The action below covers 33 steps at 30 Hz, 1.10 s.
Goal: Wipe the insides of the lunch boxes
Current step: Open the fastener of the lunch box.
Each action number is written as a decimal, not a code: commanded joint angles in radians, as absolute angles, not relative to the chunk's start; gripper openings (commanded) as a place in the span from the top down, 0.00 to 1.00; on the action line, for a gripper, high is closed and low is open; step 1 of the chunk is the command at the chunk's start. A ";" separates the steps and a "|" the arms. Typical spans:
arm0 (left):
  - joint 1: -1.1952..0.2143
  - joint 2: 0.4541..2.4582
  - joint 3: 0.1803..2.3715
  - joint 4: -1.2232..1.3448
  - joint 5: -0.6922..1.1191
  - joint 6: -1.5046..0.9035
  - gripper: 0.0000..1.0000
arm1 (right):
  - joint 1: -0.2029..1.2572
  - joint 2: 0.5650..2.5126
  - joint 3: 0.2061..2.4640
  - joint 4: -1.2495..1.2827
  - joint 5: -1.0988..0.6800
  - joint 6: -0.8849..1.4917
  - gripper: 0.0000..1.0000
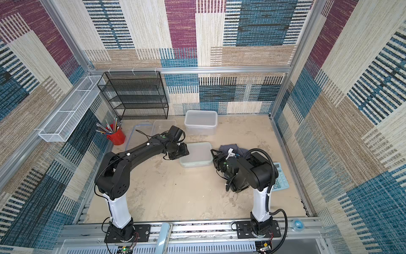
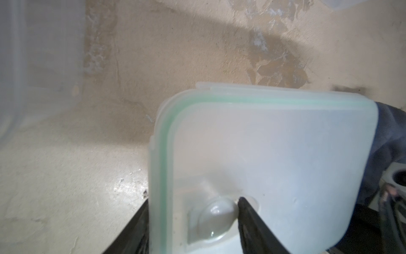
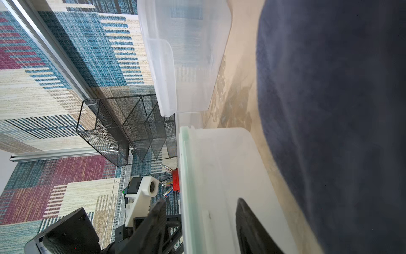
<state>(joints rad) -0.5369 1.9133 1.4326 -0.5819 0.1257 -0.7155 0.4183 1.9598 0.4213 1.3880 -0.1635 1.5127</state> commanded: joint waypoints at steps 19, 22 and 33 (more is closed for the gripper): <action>-0.566 1.932 1.434 -0.640 0.144 -0.734 0.41 | 0.486 2.028 0.407 1.692 -0.153 1.659 0.72; -0.572 1.930 1.434 -0.642 0.143 -0.735 0.41 | 0.494 2.030 0.401 1.706 -0.123 1.679 0.76; -0.578 1.927 1.430 -0.644 0.138 -0.736 0.41 | 0.514 1.920 0.377 1.516 -0.042 1.616 0.90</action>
<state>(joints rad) -0.5640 1.9129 1.4395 -0.5968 0.0593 -0.7326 0.4973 1.9461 0.3748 1.3926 0.0620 1.6482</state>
